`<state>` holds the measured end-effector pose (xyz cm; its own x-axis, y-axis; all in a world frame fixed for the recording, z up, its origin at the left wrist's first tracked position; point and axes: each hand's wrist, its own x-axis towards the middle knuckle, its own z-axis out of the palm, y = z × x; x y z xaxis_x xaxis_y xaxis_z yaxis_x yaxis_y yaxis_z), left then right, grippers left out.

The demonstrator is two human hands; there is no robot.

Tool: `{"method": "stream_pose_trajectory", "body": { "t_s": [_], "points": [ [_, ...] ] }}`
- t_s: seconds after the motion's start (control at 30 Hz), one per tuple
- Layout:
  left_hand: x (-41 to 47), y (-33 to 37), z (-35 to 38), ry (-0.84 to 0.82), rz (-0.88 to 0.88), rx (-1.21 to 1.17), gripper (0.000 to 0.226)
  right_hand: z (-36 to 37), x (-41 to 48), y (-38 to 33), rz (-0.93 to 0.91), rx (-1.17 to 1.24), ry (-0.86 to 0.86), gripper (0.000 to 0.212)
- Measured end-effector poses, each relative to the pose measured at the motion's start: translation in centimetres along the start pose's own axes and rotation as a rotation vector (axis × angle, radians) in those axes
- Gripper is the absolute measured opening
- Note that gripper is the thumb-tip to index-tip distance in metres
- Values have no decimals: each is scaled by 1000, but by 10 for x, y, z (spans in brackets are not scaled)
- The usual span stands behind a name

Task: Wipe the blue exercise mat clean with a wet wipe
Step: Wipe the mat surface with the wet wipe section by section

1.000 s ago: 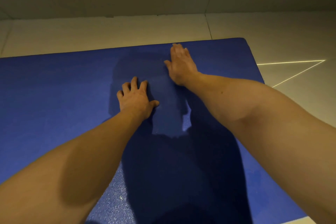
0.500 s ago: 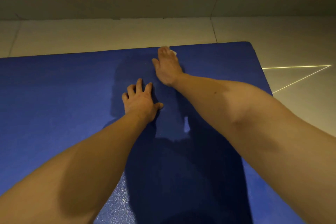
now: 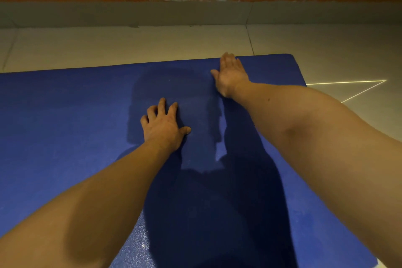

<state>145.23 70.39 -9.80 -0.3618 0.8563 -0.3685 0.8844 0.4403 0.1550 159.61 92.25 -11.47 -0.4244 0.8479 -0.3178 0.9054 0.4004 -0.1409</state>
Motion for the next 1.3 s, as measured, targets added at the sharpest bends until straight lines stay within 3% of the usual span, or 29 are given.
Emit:
{"method": "stream_pose_trajectory", "body": {
  "t_s": [0.23,0.33,0.5,0.7,0.87,0.97,1.13,1.3],
  "points": [
    [-1,1,1,1,-5,17,87,0,-14,-26,103,133,0,73],
    [-2,2,0,0,-13,43,87,23,-43,-55,-4,140,91,76],
    [-13,0,0,41,14,92,78,46,-82,-53,-235,-13,49,74],
    [-43,-7,6,29,48,137,68,18,-65,25,61,-31,-10,77],
    [-63,-7,15,27,42,129,69,43,-108,-23,-23,189,65,77],
    [-77,-6,20,26,34,111,70,71,-156,-50,-149,121,72,74],
    [-104,0,25,-14,49,92,69,72,-215,-69,-267,384,41,67],
    [-139,10,20,-26,13,-119,53,59,-283,-70,-67,874,58,60]
  ]
}}
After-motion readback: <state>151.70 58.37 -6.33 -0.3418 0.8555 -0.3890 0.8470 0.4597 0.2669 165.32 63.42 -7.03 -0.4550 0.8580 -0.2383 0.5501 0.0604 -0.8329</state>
